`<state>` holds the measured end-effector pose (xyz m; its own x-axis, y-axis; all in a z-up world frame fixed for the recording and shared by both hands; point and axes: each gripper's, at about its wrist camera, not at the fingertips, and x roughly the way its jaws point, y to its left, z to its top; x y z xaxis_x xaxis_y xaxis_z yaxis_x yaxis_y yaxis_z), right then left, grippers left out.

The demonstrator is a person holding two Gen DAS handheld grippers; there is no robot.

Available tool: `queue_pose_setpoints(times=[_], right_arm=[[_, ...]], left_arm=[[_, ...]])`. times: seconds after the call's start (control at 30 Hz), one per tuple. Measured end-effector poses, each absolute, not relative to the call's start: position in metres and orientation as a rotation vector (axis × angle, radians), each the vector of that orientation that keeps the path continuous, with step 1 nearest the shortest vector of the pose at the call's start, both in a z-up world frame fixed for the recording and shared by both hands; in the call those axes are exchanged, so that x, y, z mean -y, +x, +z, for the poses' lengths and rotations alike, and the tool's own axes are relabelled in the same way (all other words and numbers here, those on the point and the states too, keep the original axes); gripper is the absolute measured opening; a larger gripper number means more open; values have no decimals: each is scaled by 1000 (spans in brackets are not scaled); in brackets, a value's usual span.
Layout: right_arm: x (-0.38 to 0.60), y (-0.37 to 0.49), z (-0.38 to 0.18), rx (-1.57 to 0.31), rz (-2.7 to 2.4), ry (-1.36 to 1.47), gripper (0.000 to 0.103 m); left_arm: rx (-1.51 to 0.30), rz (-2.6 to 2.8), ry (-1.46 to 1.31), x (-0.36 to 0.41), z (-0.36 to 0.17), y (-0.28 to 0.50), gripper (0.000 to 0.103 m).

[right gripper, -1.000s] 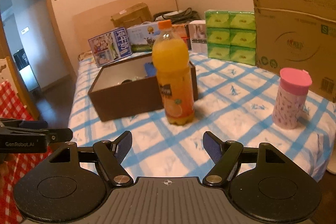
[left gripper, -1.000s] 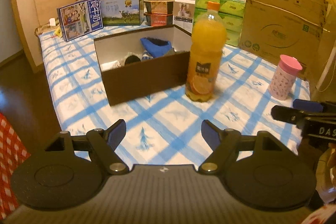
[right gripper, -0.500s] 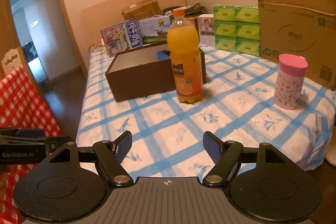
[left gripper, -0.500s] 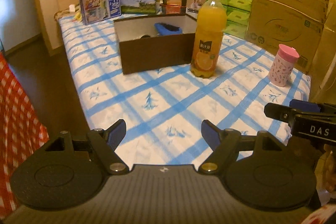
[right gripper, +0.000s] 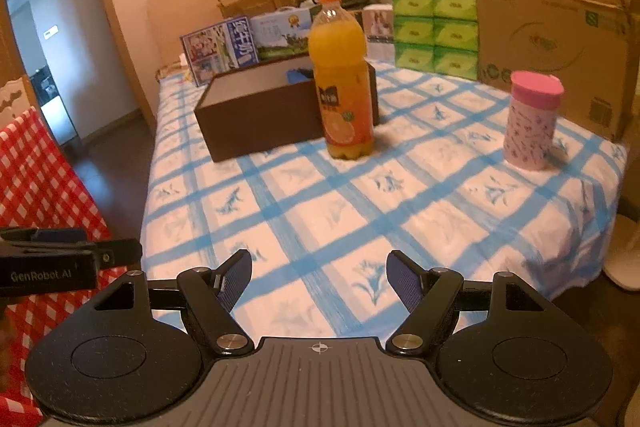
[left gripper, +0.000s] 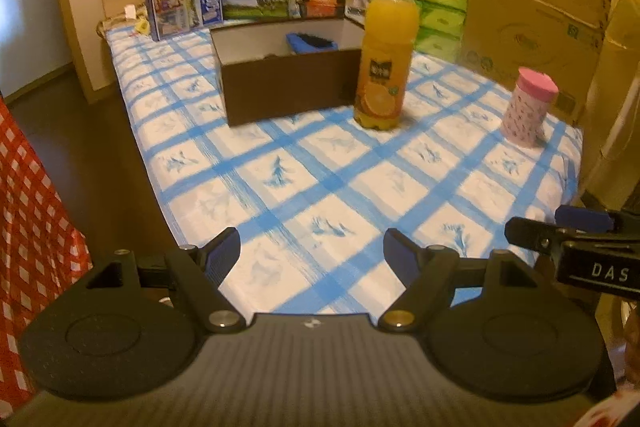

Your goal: Organize soft objects

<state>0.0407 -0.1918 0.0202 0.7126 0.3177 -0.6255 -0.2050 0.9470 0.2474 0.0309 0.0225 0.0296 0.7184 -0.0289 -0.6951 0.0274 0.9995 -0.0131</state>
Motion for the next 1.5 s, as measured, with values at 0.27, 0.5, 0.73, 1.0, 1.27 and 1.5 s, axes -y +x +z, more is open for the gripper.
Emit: queue_pose_setpoints(times=[0.27, 0.5, 0.73, 1.0, 1.27, 1.5], right_arm=[[196, 33, 9, -768, 279, 171, 74], [194, 27, 3, -786, 291, 150, 74], [197, 26, -1, -801, 286, 160, 74], [199, 25, -1, -799, 285, 165, 74], [199, 25, -1, -801, 283, 167, 74], [199, 25, -2, -802, 283, 167, 74]], left_arm=[[-820, -43, 19, -14, 12, 24, 77], [-840, -47, 19, -10, 7, 22, 77], [-849, -67, 22, -5, 6, 18, 77], [-843, -66, 23, -4, 7, 16, 77], [-843, -74, 26, -2, 7, 16, 77], [-844, -73, 26, -2, 7, 16, 77]])
